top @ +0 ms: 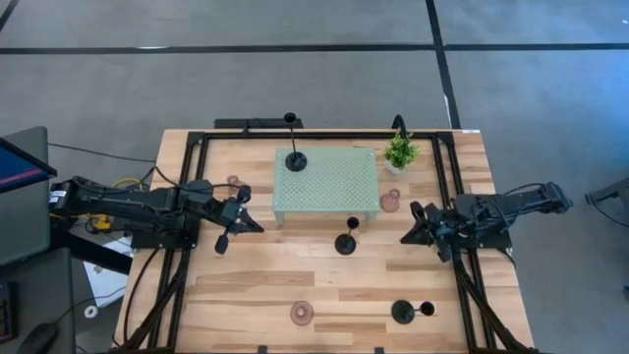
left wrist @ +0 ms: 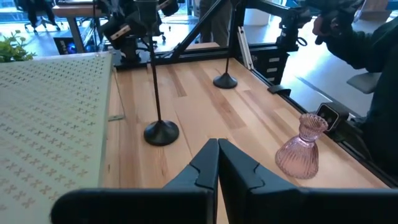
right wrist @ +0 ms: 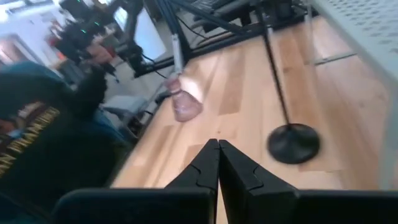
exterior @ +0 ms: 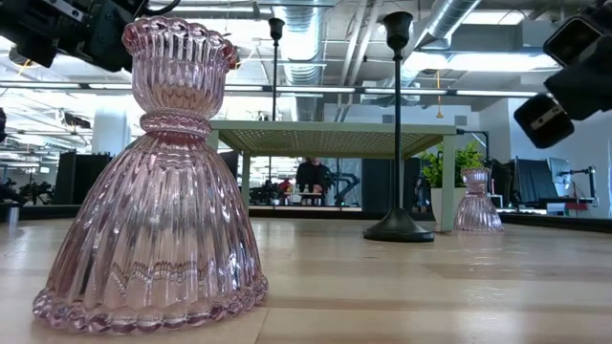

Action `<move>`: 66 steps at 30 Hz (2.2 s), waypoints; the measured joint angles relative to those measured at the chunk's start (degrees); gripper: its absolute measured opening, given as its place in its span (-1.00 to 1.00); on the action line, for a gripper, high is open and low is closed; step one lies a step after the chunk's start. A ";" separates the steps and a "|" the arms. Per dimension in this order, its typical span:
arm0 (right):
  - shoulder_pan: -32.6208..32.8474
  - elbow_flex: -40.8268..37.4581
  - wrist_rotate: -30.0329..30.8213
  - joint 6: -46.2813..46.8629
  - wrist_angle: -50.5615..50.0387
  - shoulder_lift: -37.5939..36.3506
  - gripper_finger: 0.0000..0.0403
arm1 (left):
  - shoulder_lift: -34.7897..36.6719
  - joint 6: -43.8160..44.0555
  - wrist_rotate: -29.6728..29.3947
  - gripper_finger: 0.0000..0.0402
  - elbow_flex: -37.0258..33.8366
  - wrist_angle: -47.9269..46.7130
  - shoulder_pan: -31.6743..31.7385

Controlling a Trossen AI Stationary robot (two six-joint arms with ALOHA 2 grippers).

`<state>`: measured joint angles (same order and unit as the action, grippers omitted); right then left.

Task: Pick & Place candle stick holders
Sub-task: Put the right black candle holder on the shelf

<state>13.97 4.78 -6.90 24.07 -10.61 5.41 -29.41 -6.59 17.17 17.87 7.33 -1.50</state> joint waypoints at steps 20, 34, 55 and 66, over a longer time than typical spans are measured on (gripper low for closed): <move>19.97 18.49 5.38 2.82 -7.93 -0.02 -1.00 | 0.00 0.00 0.00 -0.95 0.00 0.26 0.00; 31.72 18.84 18.79 6.03 -5.44 11.29 -1.00 | 0.00 0.00 0.00 -0.95 0.02 0.50 0.00; 57.12 21.77 39.78 31.35 -24.20 24.29 -1.00 | 0.00 0.00 0.02 -0.95 0.04 0.68 0.00; 63.22 21.77 45.67 27.09 -18.85 39.92 -1.00 | 0.00 0.00 0.02 -0.95 0.04 0.68 0.02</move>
<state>77.19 26.55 38.77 51.16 -29.46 45.33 -29.41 -6.59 17.19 17.91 8.01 -1.48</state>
